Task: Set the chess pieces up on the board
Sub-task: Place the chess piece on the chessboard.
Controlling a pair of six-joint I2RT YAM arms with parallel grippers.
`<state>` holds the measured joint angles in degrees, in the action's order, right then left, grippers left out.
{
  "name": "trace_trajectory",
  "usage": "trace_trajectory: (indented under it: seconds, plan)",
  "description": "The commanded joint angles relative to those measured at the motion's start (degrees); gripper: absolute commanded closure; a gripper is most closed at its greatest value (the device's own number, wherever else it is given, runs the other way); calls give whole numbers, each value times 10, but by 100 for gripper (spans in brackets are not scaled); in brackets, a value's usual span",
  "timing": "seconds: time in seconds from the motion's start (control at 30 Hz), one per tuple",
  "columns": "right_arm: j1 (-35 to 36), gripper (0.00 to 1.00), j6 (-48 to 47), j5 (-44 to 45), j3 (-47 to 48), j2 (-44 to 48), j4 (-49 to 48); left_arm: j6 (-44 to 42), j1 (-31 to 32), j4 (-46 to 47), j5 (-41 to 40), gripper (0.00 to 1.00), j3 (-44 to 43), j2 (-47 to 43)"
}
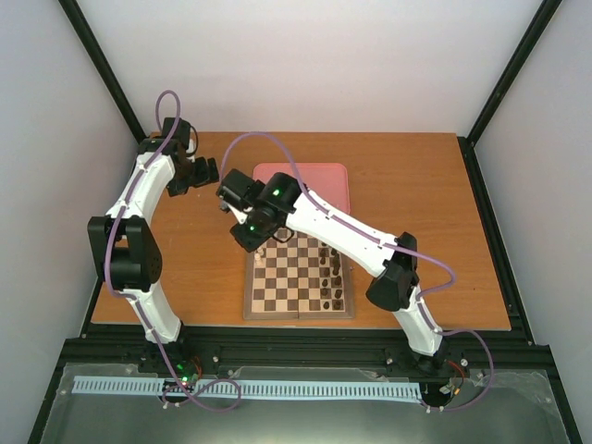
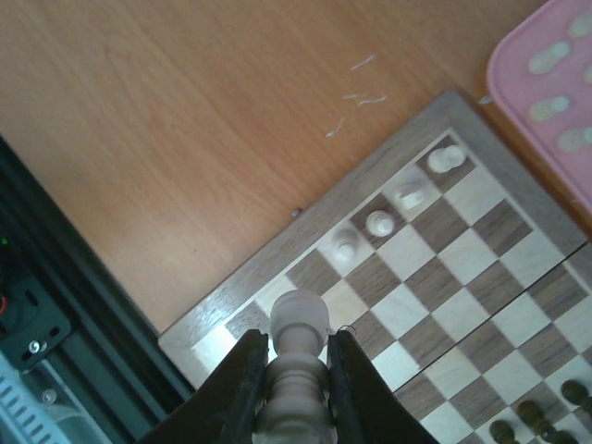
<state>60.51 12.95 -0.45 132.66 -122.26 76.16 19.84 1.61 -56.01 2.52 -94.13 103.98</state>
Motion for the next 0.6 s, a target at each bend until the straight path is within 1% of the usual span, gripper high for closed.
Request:
trace_trajectory:
  seconds: [0.0,0.2,0.57]
  plan:
    - [15,83,18,15,-12,-17,34,-3,0,12,-1,0,-4,-21]
    - [28,83,30,-1,-101,-2,-13,-5,0,14,-12,0,-3,-33]
    - [31,83,33,6,-142,-27,-56,6,1,38,-4,0,24,-46]
